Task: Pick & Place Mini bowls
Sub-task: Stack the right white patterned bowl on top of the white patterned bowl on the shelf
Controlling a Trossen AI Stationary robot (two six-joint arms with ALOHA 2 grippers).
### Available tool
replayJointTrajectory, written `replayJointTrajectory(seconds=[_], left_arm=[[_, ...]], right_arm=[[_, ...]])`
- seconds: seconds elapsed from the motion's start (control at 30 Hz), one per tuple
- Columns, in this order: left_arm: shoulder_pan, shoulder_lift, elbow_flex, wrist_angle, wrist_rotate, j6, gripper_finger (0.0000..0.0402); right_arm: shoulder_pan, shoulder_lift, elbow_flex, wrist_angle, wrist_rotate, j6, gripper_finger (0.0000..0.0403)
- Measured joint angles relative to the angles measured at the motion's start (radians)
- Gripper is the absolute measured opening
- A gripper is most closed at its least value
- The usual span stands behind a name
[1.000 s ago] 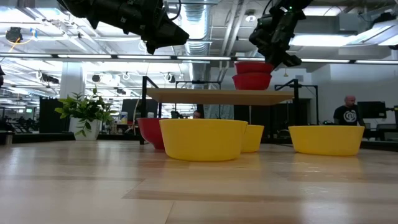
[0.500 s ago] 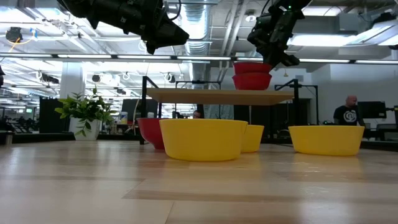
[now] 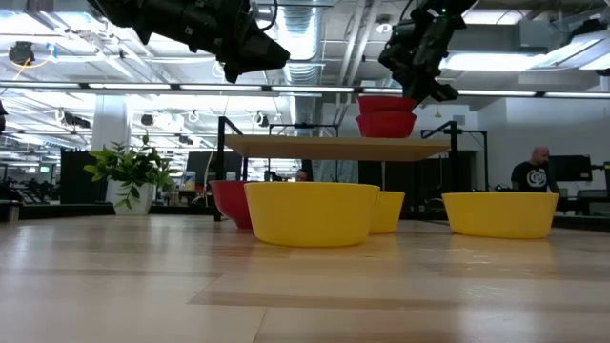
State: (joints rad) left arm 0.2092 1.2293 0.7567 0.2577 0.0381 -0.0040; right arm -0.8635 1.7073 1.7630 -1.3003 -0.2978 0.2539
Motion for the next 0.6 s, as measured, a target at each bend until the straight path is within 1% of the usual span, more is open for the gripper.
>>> replayJointTrajectory(seconds=[0.6], left_arm=[[0.0, 0.0, 0.0, 0.0, 0.0, 0.0, 0.0108]], right_arm=[[0.011, 0.0, 0.0, -0.001, 0.013, -0.027, 0.0006]])
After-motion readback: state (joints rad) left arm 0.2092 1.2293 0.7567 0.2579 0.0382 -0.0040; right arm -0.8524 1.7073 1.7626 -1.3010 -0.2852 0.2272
